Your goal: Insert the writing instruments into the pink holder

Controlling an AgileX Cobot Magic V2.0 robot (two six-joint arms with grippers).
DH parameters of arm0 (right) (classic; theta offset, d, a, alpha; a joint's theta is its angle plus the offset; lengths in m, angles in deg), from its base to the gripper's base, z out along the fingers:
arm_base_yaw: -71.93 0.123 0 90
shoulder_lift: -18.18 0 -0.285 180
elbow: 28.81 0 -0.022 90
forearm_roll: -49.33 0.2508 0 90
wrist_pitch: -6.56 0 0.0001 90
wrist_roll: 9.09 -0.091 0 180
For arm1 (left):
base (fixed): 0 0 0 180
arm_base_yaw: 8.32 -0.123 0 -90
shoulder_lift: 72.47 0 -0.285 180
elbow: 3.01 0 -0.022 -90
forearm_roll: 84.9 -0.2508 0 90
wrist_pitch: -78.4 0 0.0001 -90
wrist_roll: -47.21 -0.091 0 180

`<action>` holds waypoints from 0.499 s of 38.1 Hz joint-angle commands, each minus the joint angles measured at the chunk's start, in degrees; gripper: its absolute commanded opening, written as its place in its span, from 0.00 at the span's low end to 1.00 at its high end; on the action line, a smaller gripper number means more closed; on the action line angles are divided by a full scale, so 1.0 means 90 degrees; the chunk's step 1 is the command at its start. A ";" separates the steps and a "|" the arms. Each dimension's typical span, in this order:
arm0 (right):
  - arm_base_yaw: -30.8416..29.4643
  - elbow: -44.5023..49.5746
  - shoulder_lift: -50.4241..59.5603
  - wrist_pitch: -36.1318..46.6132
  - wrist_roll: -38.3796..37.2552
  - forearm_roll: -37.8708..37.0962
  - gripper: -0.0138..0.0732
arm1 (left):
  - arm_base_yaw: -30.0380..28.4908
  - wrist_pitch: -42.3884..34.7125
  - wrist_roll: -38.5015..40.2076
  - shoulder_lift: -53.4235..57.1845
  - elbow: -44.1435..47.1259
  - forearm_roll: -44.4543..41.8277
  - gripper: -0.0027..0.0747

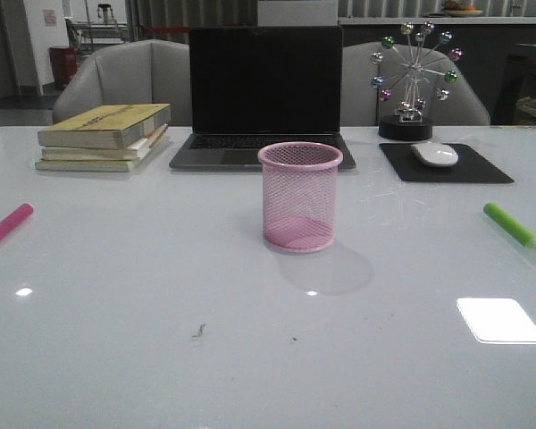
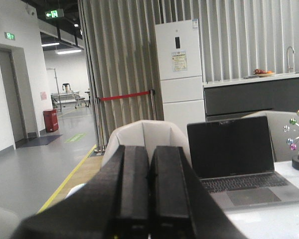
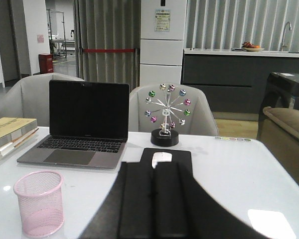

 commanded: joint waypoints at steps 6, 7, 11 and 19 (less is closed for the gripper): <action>0.0009 -0.0922 -0.0815 0.0287 0.0065 -0.0462 0.22 | -0.0019 -0.0413 0.0039 -0.1113 -0.0966 -0.0006 0.16; 0.0009 -0.1030 -0.0947 0.0258 0.0065 -0.0517 0.22 | -0.0019 -0.0413 0.0039 -0.1223 -0.1071 -0.0006 0.16; 0.0009 -0.1454 -0.1557 0.0059 0.0065 -0.0733 0.22 | -0.0019 -0.0427 0.0039 -0.1855 -0.1445 -0.0006 0.16; 0.0009 -0.1917 -0.2937 0.0036 0.0065 -0.0778 0.22 | -0.0019 -0.0495 0.0039 -0.3110 -0.1733 0.0178 0.16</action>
